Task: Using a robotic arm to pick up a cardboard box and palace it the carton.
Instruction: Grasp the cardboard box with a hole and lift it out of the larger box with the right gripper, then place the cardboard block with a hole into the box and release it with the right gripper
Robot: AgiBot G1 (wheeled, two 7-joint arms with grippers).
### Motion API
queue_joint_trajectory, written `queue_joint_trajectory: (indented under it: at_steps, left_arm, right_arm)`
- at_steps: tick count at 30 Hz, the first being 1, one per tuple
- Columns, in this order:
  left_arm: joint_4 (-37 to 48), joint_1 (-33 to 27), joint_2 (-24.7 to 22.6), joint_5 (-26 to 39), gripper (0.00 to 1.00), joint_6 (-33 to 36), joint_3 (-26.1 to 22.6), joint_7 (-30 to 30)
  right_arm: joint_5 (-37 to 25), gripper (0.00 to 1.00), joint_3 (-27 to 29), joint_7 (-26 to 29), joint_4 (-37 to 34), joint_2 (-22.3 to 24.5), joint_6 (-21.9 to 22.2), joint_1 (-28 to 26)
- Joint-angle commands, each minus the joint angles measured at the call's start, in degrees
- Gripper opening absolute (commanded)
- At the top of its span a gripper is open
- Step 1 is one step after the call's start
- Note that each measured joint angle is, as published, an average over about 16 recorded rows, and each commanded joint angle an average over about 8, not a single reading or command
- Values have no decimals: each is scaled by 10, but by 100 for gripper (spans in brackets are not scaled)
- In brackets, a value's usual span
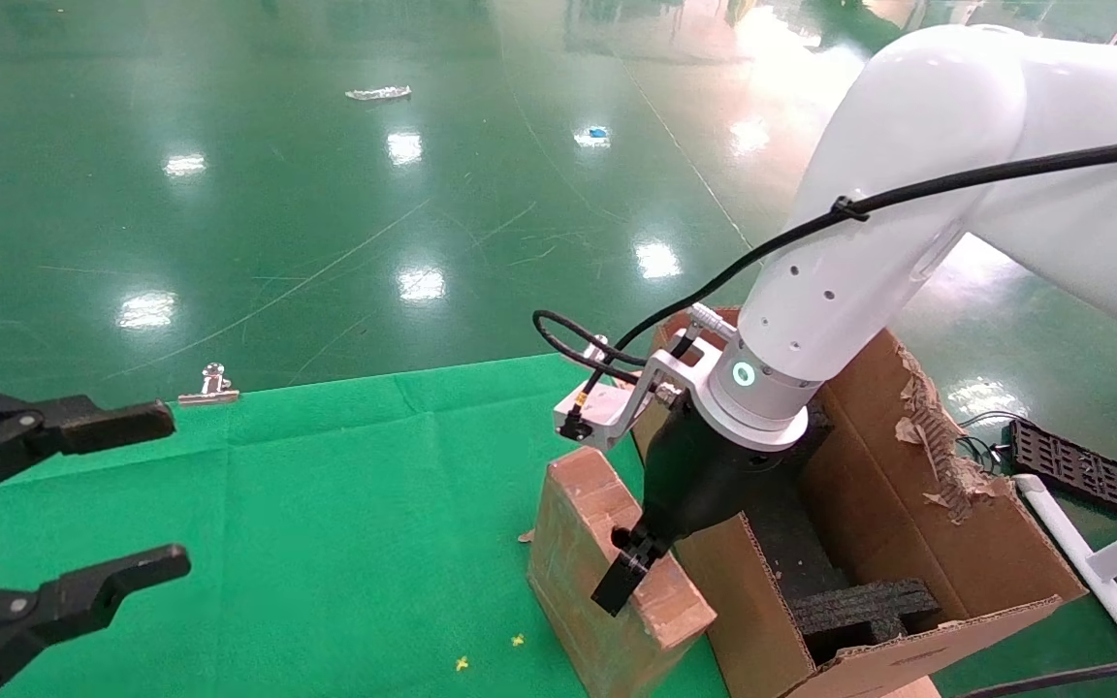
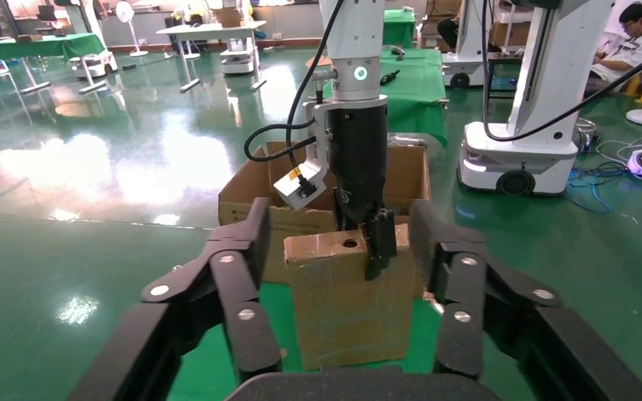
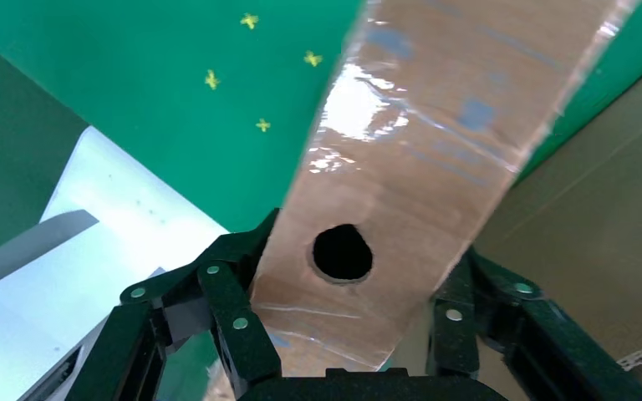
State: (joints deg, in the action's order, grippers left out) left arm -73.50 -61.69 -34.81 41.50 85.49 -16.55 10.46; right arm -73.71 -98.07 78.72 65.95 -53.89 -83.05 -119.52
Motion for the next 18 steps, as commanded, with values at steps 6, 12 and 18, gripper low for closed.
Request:
queue_joint_trajectory:
  at_steps: [6, 12, 18]
  left_arm:
    - [0, 0, 0, 0, 0, 0, 0, 0]
    - [0, 0, 0, 0, 0, 0, 0, 0]
    - [0, 0, 0, 0, 0, 0, -1, 0]
  right_arm:
    - [20, 0, 21, -44, -9, 30, 6, -15]
    - [50, 0, 71, -126, -60, 87, 28, -66]
    - [45, 0, 108, -191, -128, 143, 55, -123]
